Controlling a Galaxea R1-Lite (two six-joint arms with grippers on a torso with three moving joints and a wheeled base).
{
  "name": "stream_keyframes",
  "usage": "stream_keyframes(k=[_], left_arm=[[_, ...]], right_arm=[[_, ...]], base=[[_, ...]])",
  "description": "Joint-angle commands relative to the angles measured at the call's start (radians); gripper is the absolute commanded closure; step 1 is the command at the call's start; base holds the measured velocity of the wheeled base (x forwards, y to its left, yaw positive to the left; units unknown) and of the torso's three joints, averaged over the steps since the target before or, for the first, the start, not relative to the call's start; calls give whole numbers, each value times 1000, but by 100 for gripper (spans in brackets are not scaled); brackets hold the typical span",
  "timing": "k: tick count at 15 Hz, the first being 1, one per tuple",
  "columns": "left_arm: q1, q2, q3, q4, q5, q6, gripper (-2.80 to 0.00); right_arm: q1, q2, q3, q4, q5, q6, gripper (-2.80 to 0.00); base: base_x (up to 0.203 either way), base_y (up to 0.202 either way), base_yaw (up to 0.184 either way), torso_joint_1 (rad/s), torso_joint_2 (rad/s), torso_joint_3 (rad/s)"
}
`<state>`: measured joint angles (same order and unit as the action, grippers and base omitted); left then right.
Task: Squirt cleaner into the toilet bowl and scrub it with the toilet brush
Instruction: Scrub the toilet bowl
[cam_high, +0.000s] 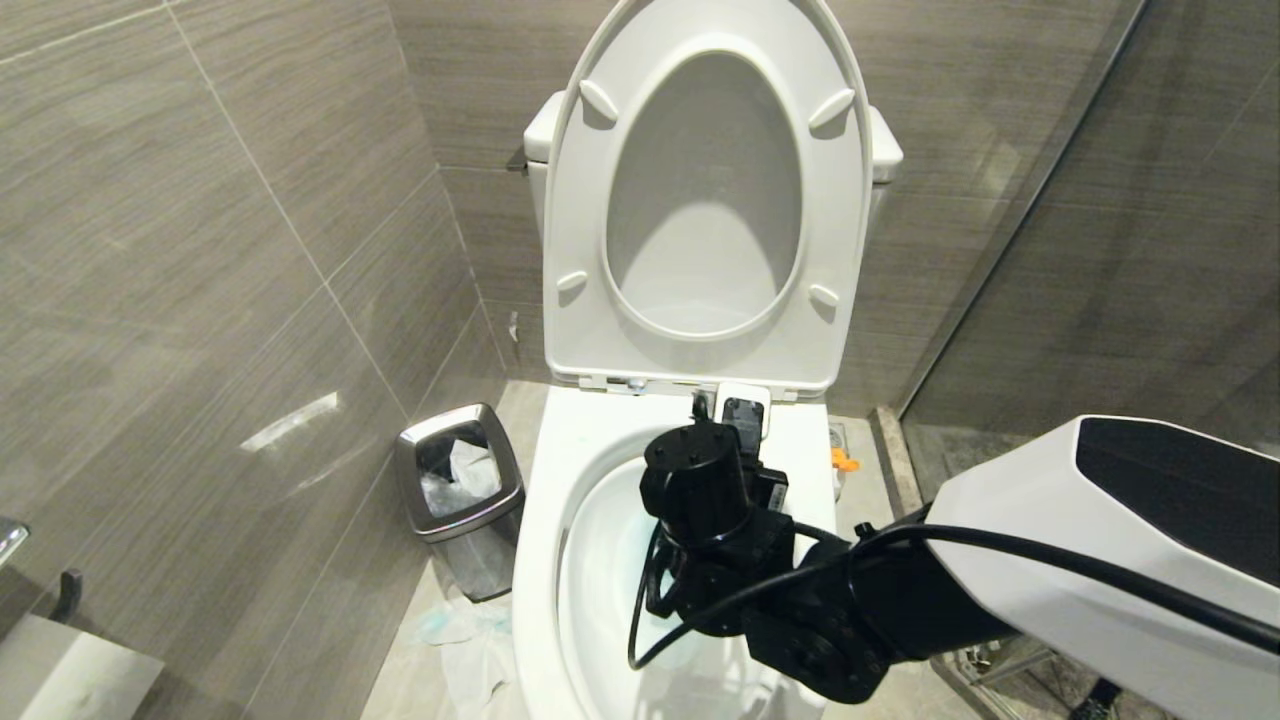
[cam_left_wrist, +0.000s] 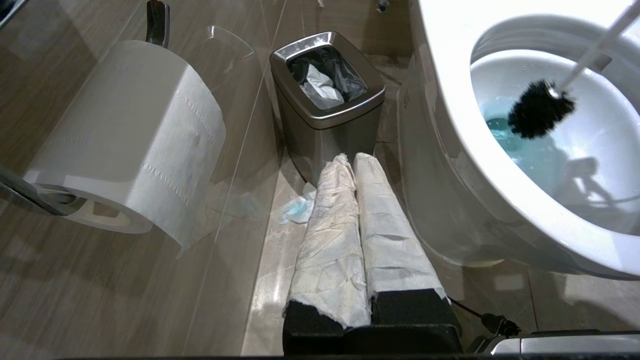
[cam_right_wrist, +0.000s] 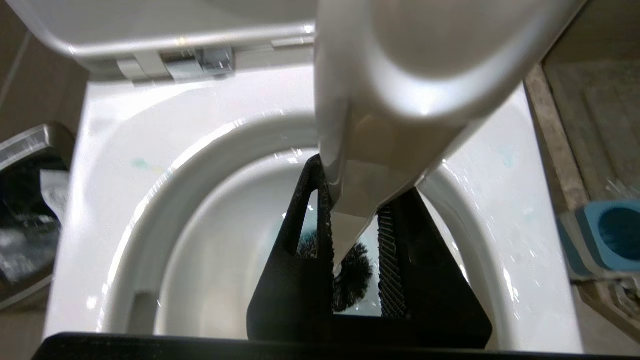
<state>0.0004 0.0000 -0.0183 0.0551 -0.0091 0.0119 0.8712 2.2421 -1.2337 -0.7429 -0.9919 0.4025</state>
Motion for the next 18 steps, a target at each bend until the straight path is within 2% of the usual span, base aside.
stream_keyframes(k=[1, 6, 11, 16, 18], left_arm=[[1, 0, 0, 0, 0, 0, 0], [1, 0, 0, 0, 0, 0, 0], [1, 0, 0, 0, 0, 0, 0], [0, 0, 0, 0, 0, 0, 0], [1, 0, 0, 0, 0, 0, 0]], right_arm=[[-14, 51, -109, -6, 2, -28, 0], [-14, 84, -239, -4, 29, -88, 0], [-14, 94, -237, 4, 38, -102, 0], [3, 85, -145, 5, 36, -96, 0], [12, 93, -95, 1, 35, -69, 0]], base=[[0, 0, 0, 0, 0, 0], [0, 0, 0, 0, 0, 0], [0, 0, 0, 0, 0, 0], [0, 0, 0, 0, 0, 0], [0, 0, 0, 0, 0, 0]])
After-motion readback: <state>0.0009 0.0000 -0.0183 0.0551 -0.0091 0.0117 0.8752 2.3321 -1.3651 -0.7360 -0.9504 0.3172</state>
